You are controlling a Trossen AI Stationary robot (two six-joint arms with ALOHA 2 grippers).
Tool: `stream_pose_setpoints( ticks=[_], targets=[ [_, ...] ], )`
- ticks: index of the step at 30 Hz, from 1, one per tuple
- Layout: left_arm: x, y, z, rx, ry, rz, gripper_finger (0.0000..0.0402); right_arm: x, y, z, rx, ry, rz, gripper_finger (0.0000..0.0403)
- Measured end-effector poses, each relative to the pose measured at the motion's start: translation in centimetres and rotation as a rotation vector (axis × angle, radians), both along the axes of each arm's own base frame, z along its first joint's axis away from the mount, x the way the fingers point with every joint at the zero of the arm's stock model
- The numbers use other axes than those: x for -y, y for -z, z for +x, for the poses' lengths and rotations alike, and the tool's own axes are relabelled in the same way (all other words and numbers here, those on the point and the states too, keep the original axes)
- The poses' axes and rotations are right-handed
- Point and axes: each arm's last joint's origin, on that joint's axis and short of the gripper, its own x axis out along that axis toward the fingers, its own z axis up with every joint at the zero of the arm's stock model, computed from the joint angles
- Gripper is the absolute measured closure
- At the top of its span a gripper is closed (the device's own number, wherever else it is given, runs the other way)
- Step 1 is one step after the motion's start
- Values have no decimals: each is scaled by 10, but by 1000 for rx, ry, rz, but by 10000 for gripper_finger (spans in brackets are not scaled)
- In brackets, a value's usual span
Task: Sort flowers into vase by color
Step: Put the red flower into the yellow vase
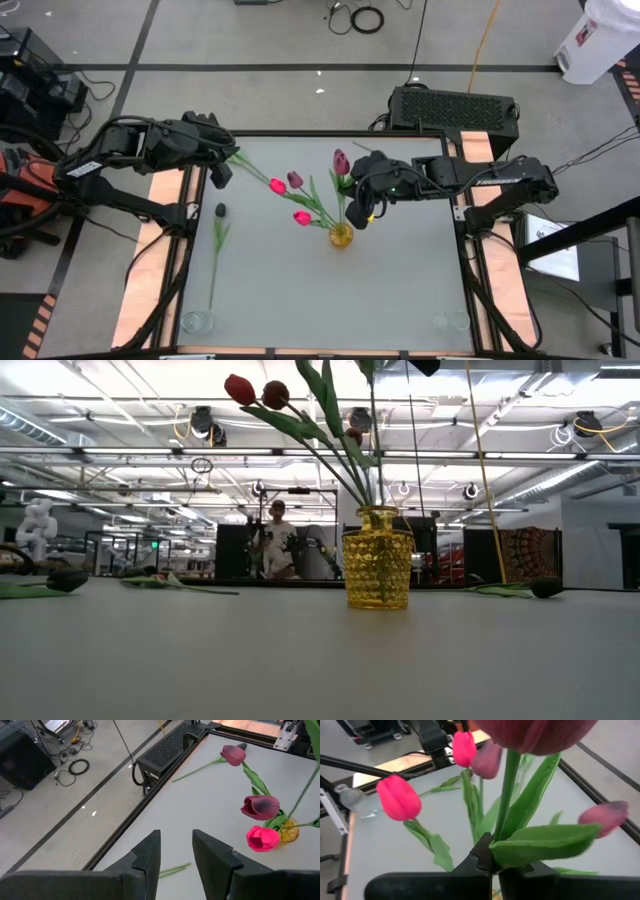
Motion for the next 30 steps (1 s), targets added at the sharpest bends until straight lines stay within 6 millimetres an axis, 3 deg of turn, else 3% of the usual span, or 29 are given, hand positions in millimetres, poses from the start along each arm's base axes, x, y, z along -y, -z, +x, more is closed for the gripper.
stream_pose_setpoints(
  ticks=[30],
  targets=[
    [0,0,0,5,-5,-5,281,-8,39,31,-137,27,16,403]
  ],
)
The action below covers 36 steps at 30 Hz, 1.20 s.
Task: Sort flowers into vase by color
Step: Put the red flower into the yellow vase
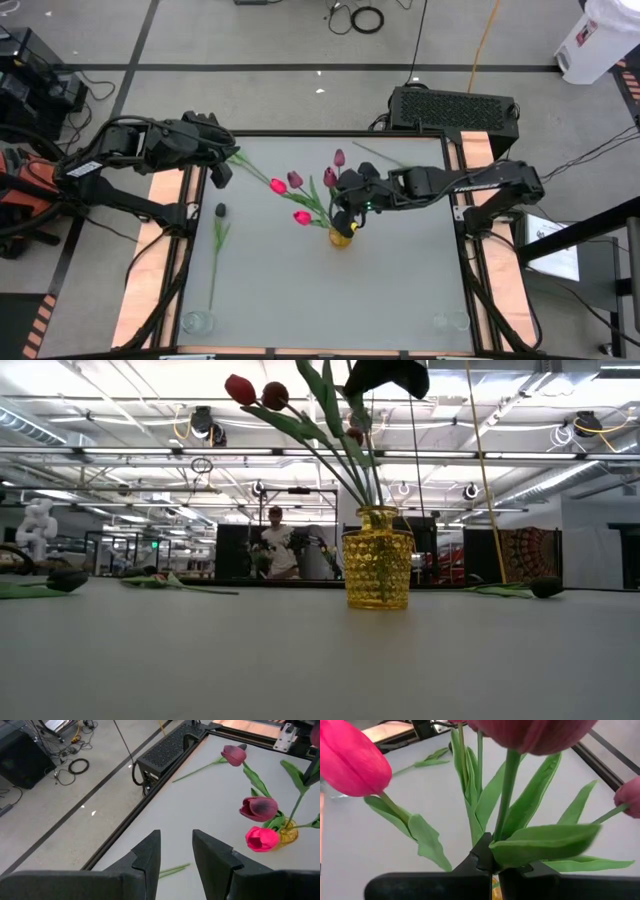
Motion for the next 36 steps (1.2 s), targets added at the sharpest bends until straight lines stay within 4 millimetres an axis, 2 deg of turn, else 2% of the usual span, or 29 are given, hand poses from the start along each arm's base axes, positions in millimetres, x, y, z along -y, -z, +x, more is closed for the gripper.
stream_pose_setpoints(
  ticks=[7,16,24,28,36],
  targets=[
    [0,0,0,1,-1,-1,281,-1,10,8,-33,0,-3,403],
    [0,0,0,-1,1,1,281,-2,21,8,-117,-15,-23,403],
    [0,0,0,-1,0,1,281,-6,19,10,-89,-32,-33,401],
    [0,0,0,-1,0,1,281,-6,19,10,-89,-35,-36,381],
    [0,0,0,4,-6,-5,281,-8,18,11,-75,-41,-35,307]
  ],
)
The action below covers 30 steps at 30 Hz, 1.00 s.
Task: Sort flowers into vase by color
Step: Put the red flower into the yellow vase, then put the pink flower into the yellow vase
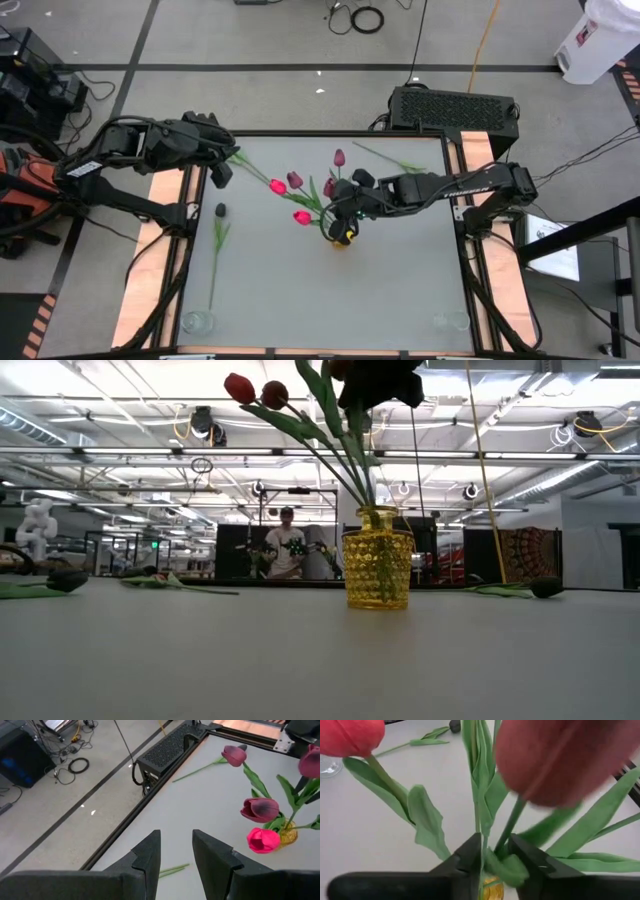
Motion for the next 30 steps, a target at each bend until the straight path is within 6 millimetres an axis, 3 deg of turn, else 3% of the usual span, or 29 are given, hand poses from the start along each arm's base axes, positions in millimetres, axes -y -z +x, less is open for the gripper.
stream_pose_setpoints(
  ticks=[5,11,30],
  targets=[
    [0,0,0,1,-1,-1,281,0,-3,-1,12,-19,-4,264],
    [0,0,0,4,-4,-5,281,1,-26,-11,124,-41,12,233],
    [0,0,0,6,-8,-8,281,9,-102,-68,479,-57,14,231]
  ],
)
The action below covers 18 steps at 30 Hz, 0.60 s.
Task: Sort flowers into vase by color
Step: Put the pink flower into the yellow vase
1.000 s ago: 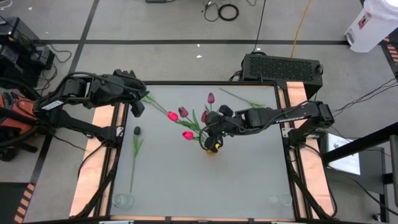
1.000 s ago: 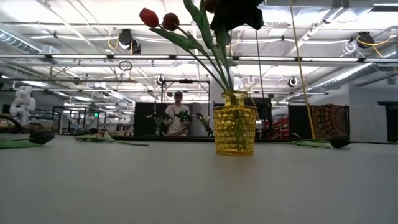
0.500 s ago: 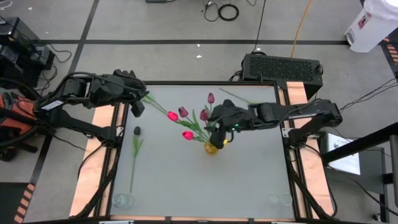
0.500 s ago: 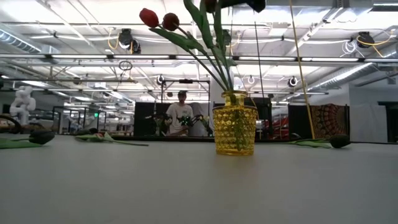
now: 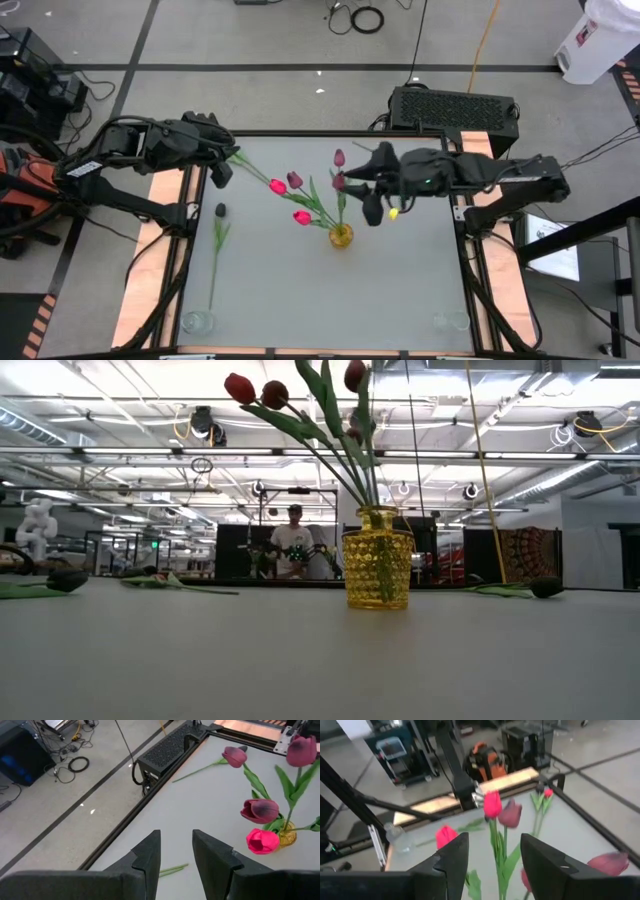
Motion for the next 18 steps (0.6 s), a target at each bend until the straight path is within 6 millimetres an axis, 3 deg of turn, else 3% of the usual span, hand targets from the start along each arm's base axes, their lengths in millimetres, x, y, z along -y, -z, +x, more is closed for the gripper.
stream_pose_setpoints(
  ticks=[5,10,18],
  targets=[
    [-1,0,-1,24,-70,-9,281,8,-14,-19,53,25,1,232],
    [-6,2,-5,105,-267,-85,281,15,-25,-35,101,51,4,232],
    [-18,21,3,117,-534,-281,281,15,-30,-41,123,48,5,232]
  ],
)
